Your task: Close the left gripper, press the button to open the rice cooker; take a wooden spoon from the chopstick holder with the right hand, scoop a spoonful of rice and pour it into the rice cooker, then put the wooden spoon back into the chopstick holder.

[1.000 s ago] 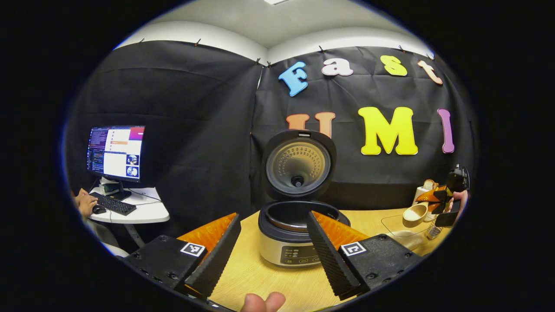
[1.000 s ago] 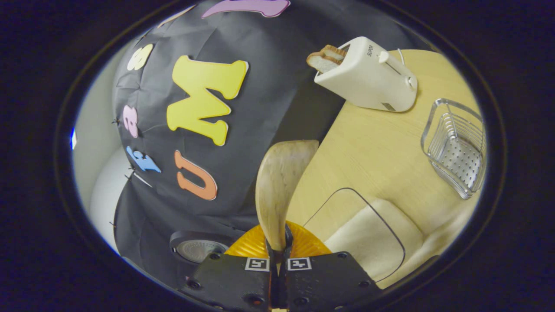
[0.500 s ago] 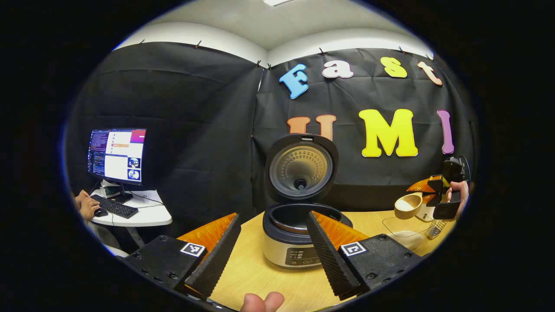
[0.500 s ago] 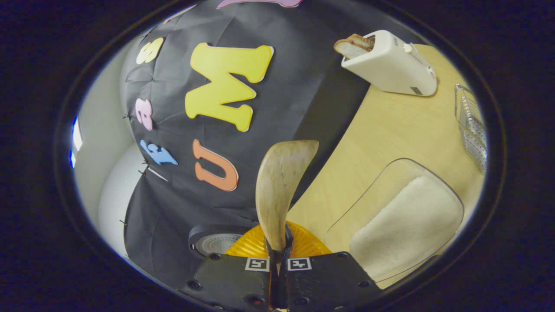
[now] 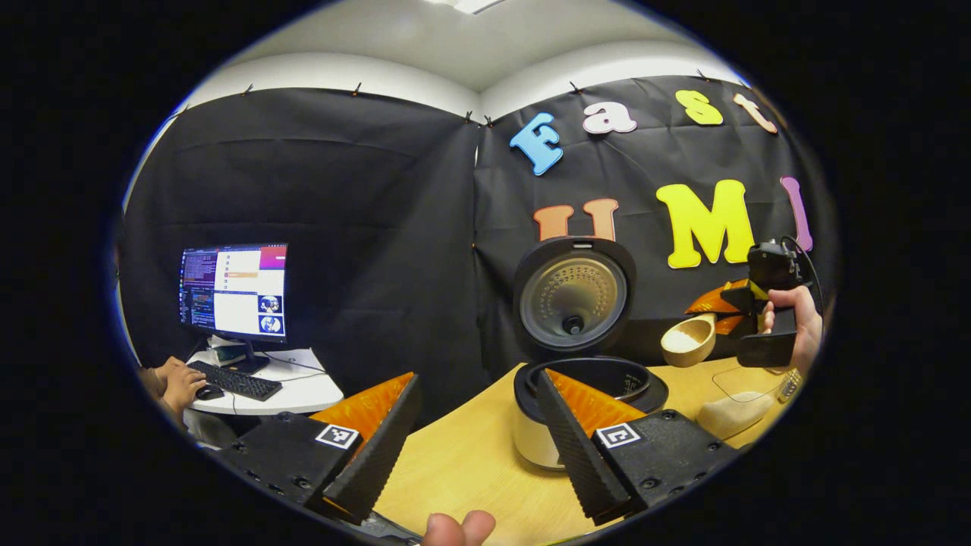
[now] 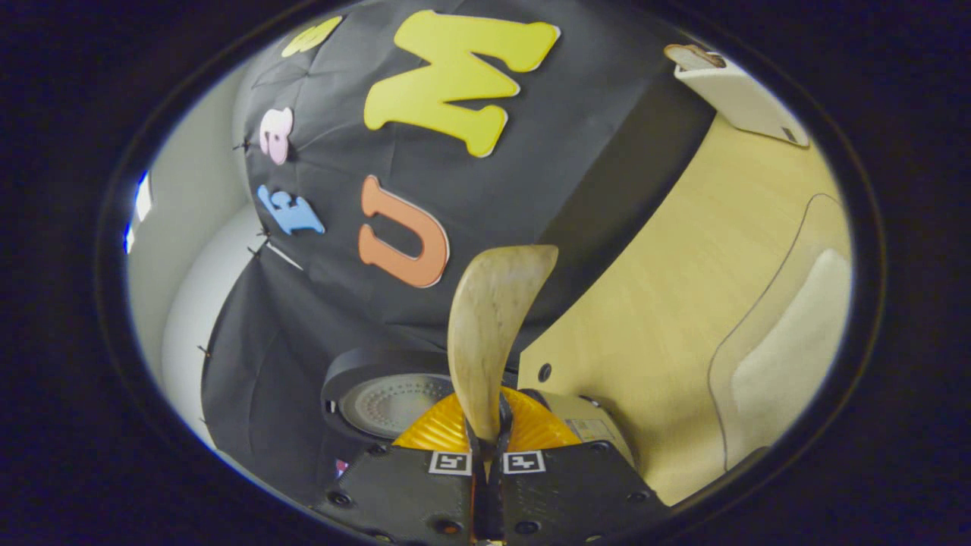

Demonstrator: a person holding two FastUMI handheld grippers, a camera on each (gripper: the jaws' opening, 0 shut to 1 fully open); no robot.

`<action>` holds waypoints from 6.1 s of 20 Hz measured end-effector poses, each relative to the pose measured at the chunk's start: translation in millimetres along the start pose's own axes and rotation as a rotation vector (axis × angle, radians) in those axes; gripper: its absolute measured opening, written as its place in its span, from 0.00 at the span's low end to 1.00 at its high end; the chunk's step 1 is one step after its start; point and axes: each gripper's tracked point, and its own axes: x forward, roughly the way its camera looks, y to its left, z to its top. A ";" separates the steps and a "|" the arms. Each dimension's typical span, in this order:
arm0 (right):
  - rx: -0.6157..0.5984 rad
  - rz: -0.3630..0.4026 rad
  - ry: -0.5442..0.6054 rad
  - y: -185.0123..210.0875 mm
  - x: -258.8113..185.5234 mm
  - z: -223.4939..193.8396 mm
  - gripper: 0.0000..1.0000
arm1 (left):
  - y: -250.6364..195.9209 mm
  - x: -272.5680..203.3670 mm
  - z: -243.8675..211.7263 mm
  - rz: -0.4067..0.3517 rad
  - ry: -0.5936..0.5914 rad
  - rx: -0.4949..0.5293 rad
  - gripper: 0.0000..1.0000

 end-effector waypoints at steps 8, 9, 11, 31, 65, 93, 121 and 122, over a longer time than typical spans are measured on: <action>-0.241 -0.035 -0.013 21.0 56.6 -39.7 0.01 | 1.2 7.1 -8.0 -0.036 0.016 0.011 0.97; -0.279 -0.044 -0.021 20.6 60.2 -42.7 0.01 | 1.4 7.7 -11.6 -0.040 0.025 0.012 0.98; -0.351 -0.050 -0.035 22.6 65.3 -48.3 0.00 | -1.5 11.0 -15.1 -0.051 0.035 0.018 0.97; -1.053 -0.109 -0.168 64.9 82.5 -91.6 0.01 | 9.4 16.4 -21.4 -0.090 0.052 -0.031 0.97; -0.725 0.053 -0.232 81.8 -7.9 -18.4 0.00 | -13.2 3.2 -6.0 -0.138 0.020 -0.061 0.98; -0.683 -0.568 -0.516 -202.3 -286.5 244.6 0.01 | -122.7 -16.5 -16.3 -0.268 0.066 -0.083 0.98; -0.944 -0.659 -0.746 -173.9 -371.8 250.9 0.89 | -129.2 -13.5 -4.3 -0.256 0.058 -0.073 0.98; -0.968 -0.644 -0.748 -165.7 -374.4 243.2 0.90 | -130.2 -10.4 3.4 -0.257 0.049 -0.069 0.98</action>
